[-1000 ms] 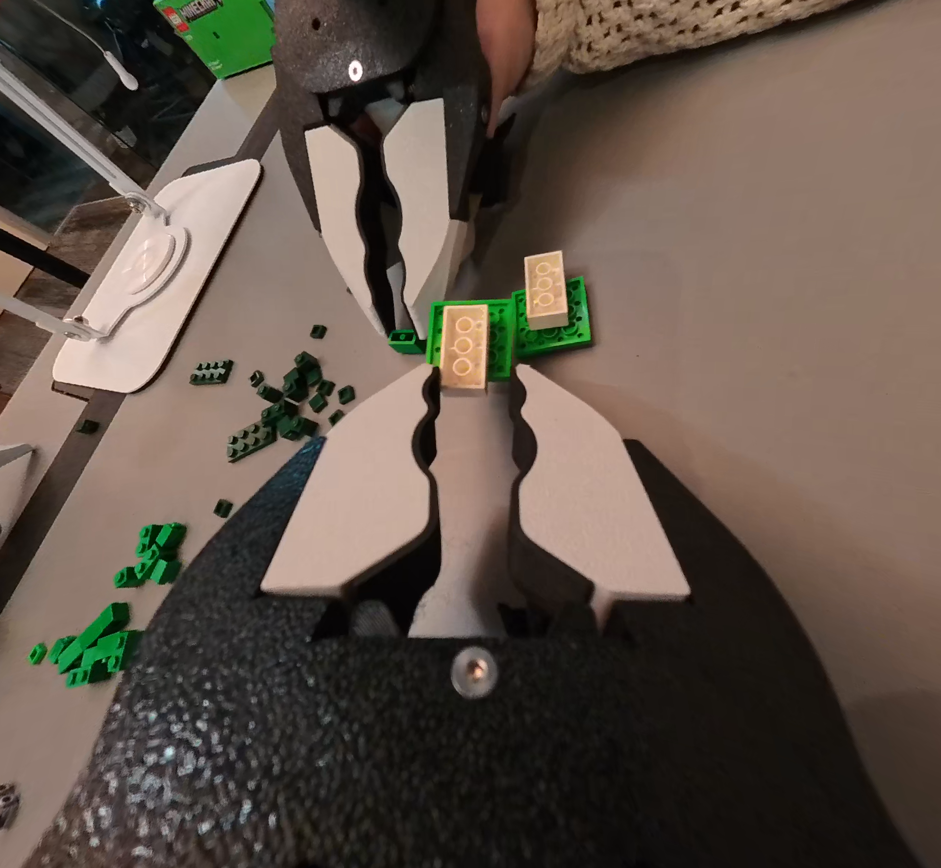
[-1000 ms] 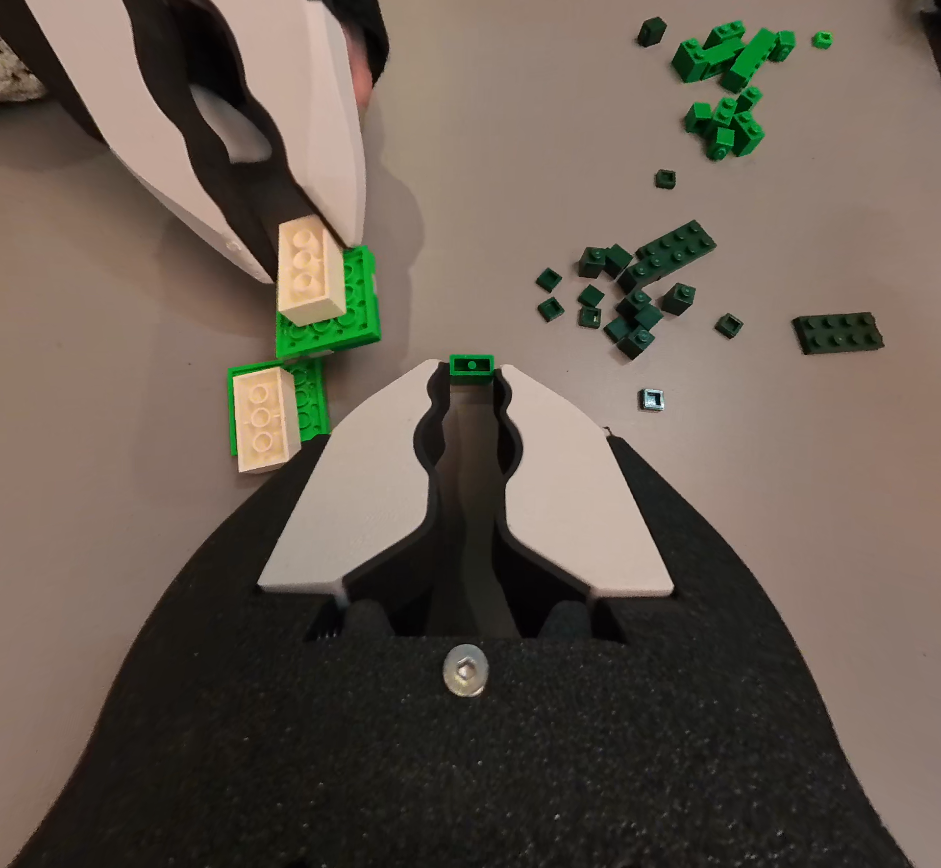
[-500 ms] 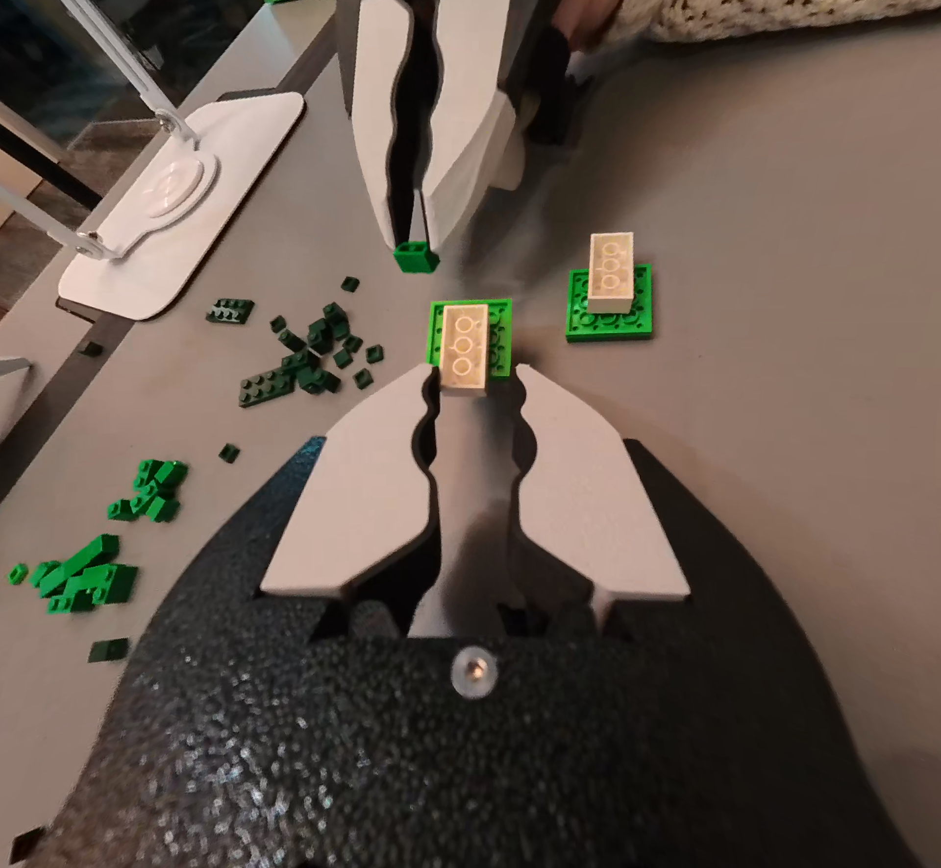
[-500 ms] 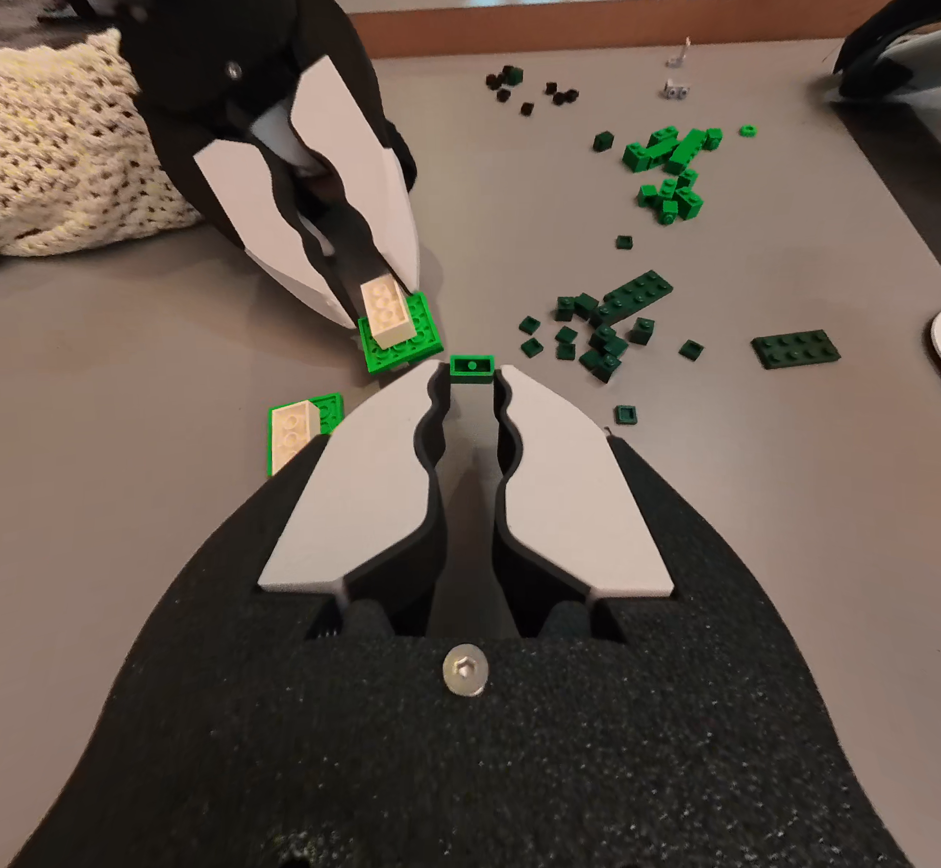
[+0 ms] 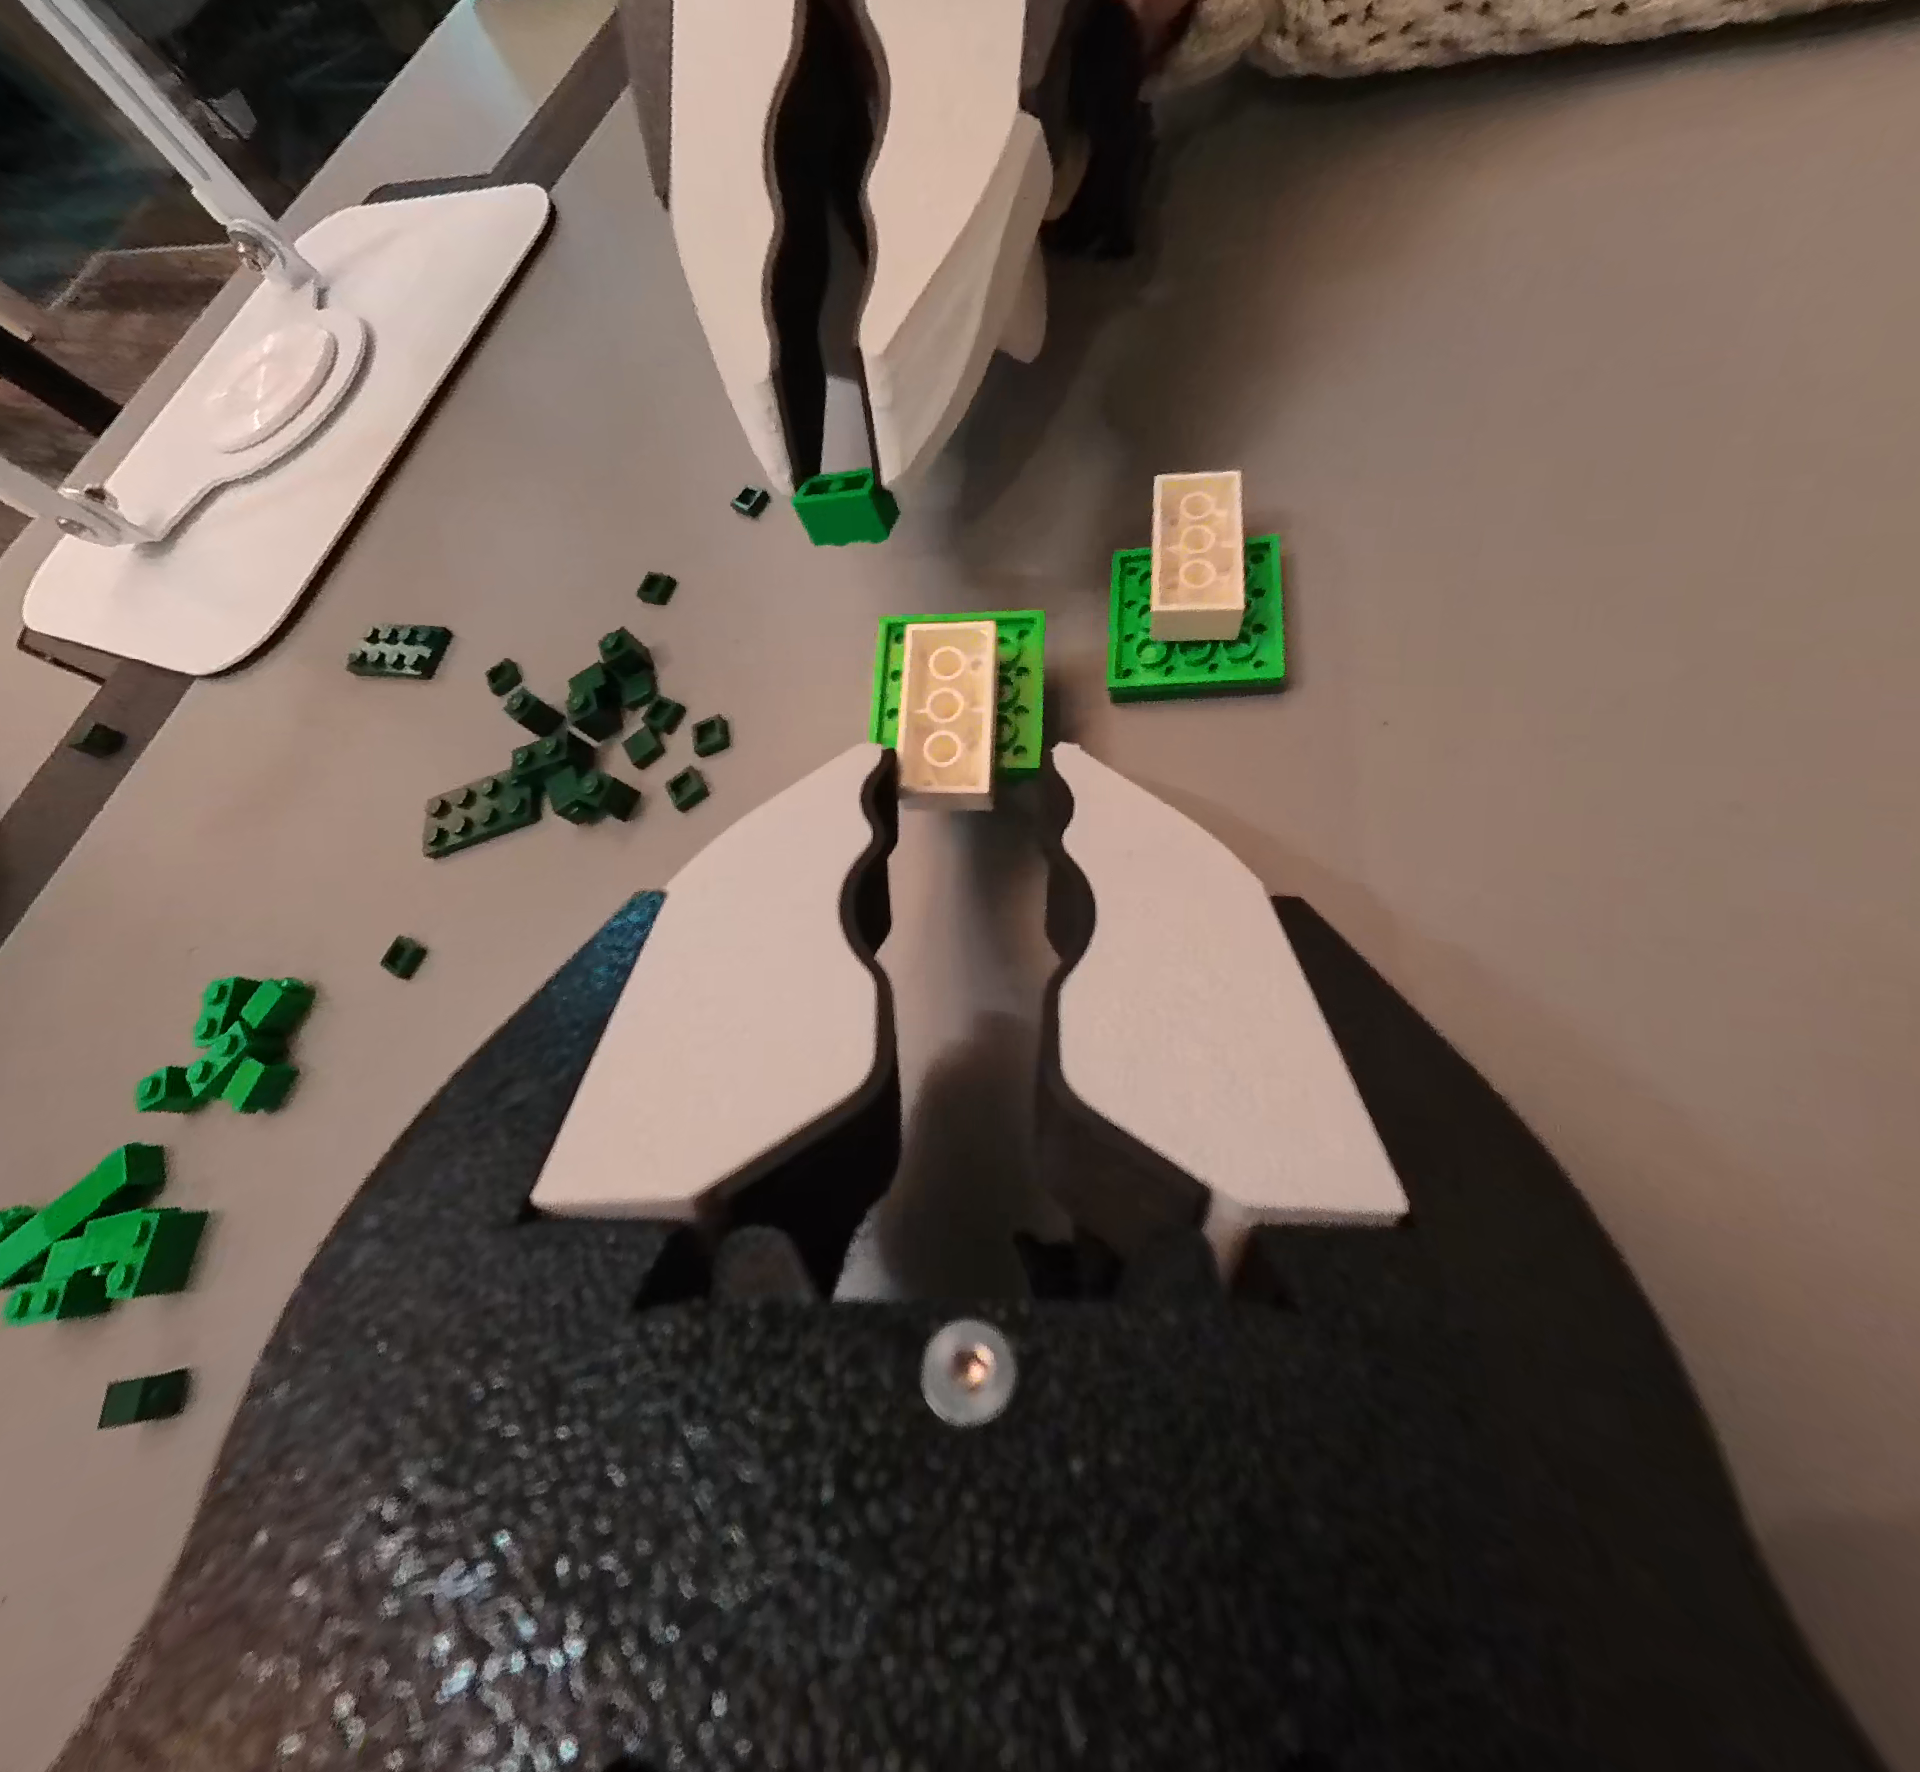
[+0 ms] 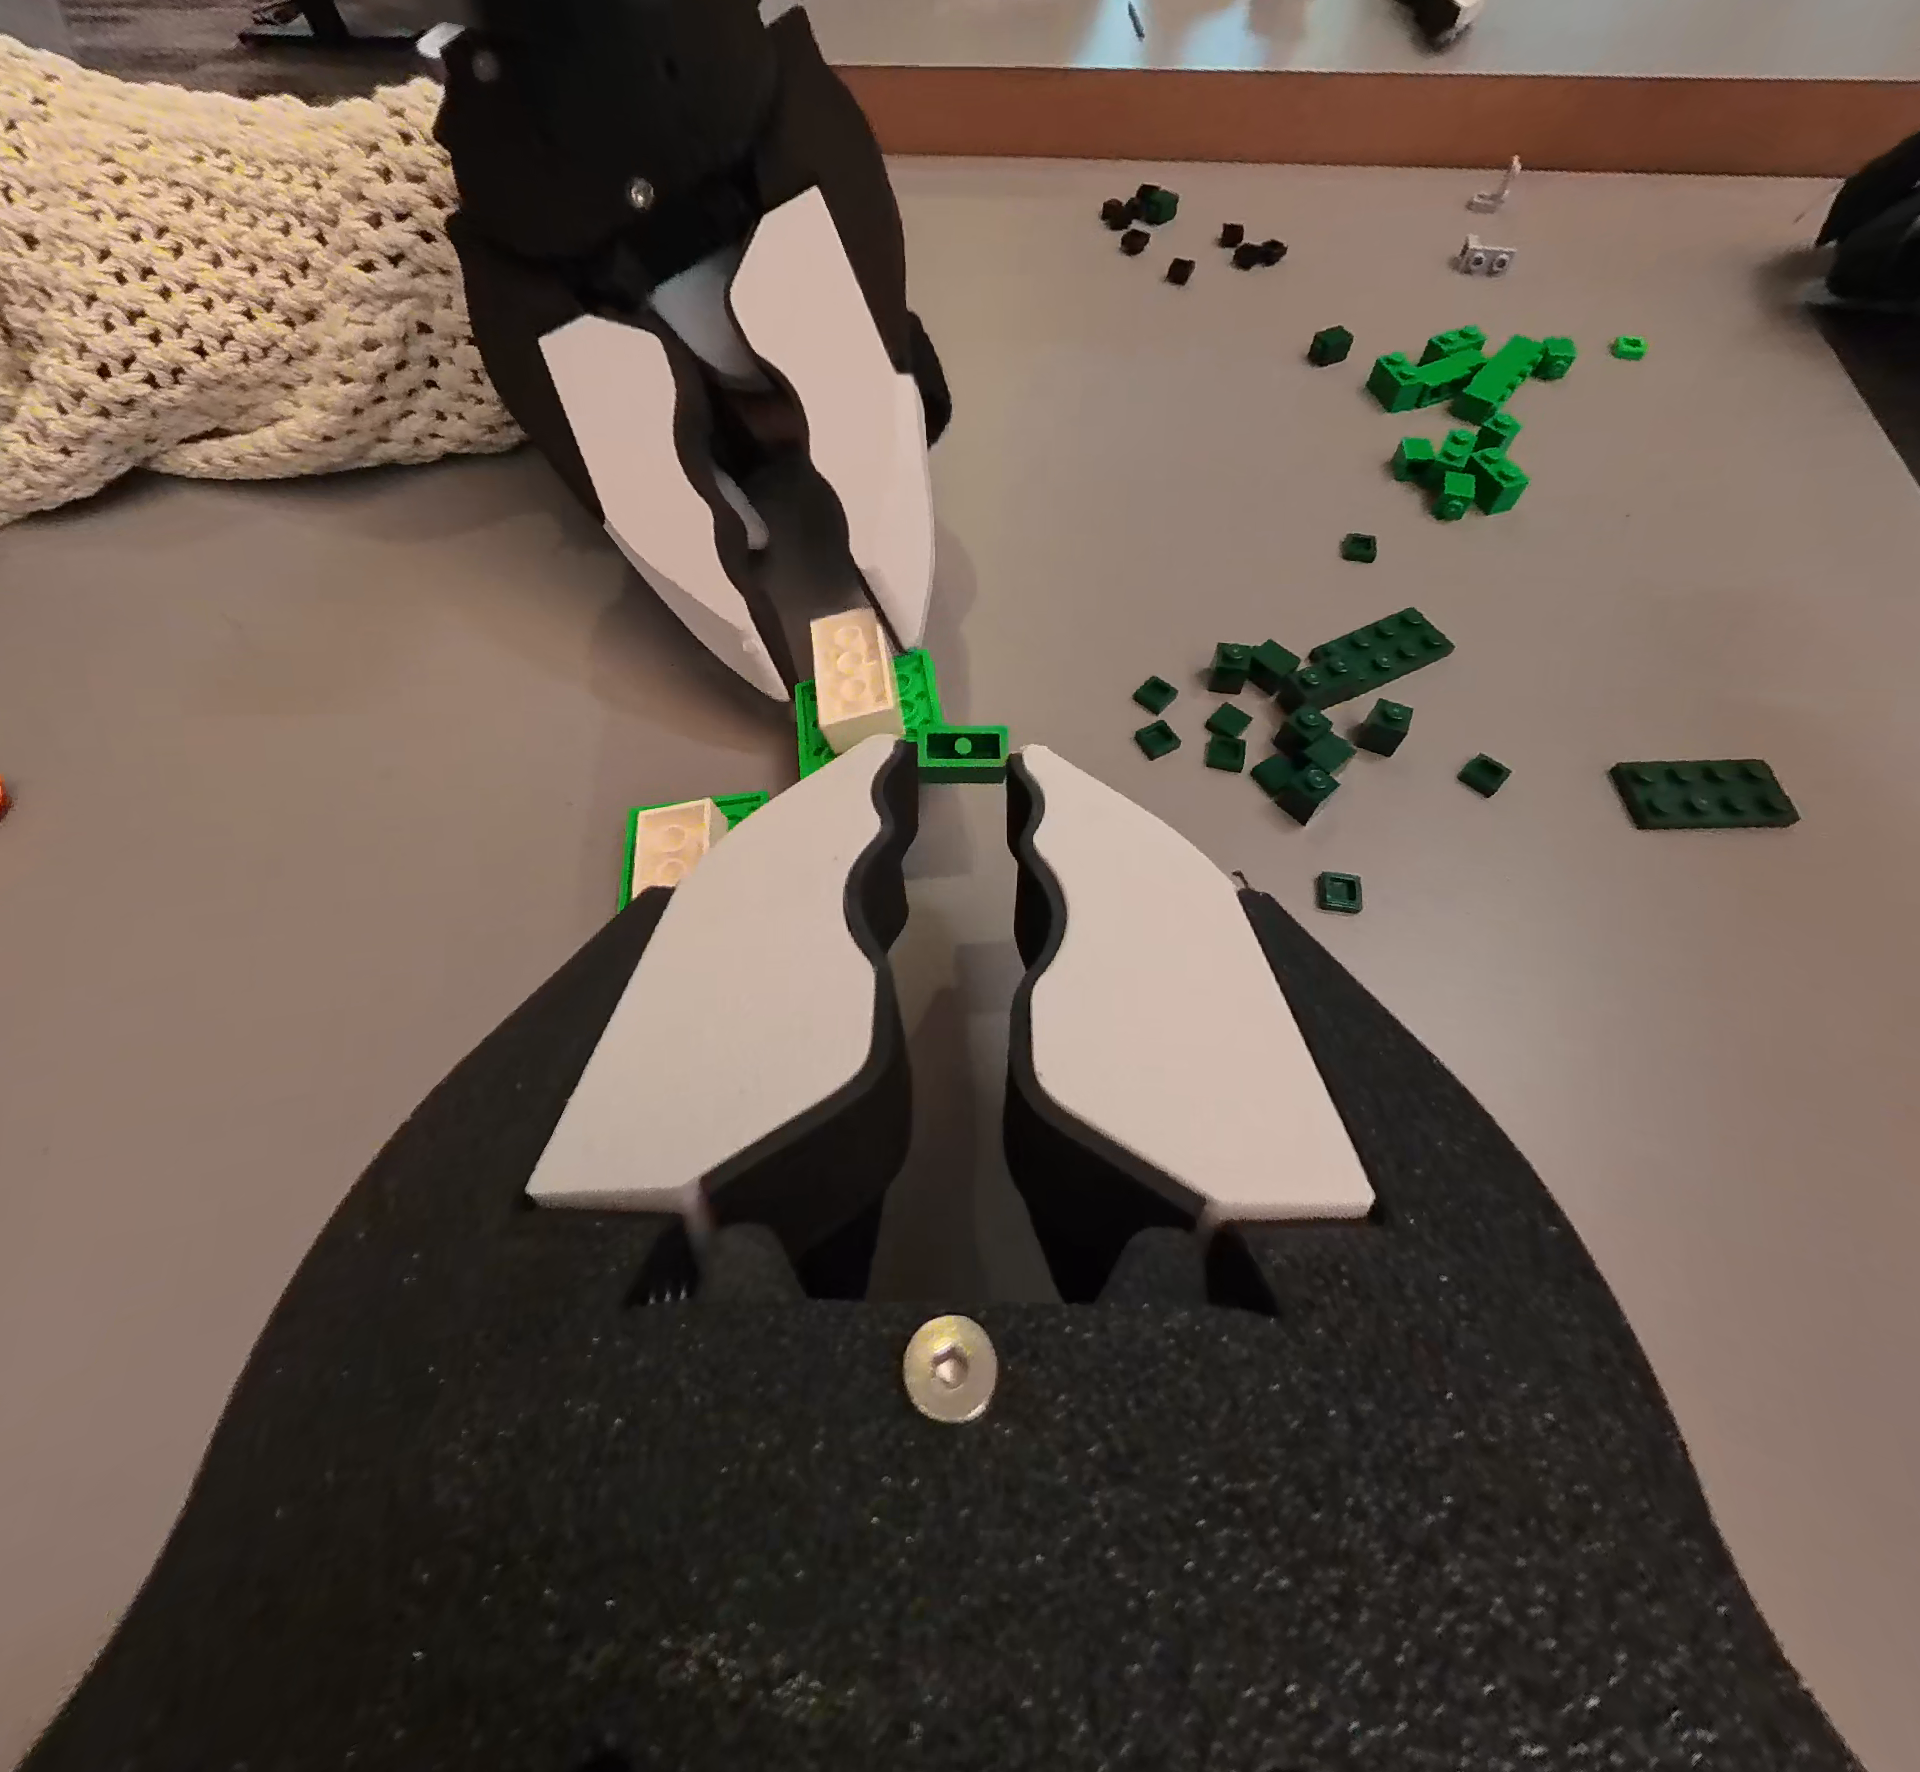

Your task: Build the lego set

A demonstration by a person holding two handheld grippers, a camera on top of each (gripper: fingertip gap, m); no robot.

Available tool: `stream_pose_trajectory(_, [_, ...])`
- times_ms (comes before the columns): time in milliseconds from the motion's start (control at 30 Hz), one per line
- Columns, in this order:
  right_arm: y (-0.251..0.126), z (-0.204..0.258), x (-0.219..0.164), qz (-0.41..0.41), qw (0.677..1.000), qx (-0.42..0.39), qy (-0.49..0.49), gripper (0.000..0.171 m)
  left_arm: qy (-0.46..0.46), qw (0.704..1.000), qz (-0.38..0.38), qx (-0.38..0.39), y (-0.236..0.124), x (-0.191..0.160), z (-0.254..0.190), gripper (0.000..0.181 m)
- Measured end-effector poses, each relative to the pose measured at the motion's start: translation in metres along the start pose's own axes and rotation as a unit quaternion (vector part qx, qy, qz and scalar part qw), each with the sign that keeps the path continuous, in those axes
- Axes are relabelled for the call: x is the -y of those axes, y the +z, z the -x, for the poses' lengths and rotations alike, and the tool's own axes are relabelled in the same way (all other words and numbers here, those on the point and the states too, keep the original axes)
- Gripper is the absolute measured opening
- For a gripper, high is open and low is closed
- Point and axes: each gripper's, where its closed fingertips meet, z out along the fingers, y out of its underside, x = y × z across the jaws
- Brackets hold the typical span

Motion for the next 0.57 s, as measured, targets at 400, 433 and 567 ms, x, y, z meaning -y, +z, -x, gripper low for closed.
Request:
stream_pose_trajectory(400, [0.007, 0.019, -0.002, 0.017, 0.998, 0.032, -0.058, 0.015, 0.0, 1.0, -0.014, -0.015, -0.001, 0.005, -0.004, 0.025])
stream_pose_trajectory(433, [0.007, 0.02, -0.002, 0.017, 0.997, 0.031, -0.065, 0.015, 0.002, 1.0, -0.012, -0.016, 0.0, 0.004, -0.005, 0.025])
stream_pose_trajectory(567, [0.01, 0.024, -0.004, 0.035, 0.995, 0.033, -0.085, 0.016, 0.006, 1.0, -0.013, -0.021, 0.0, 0.005, -0.007, 0.025])
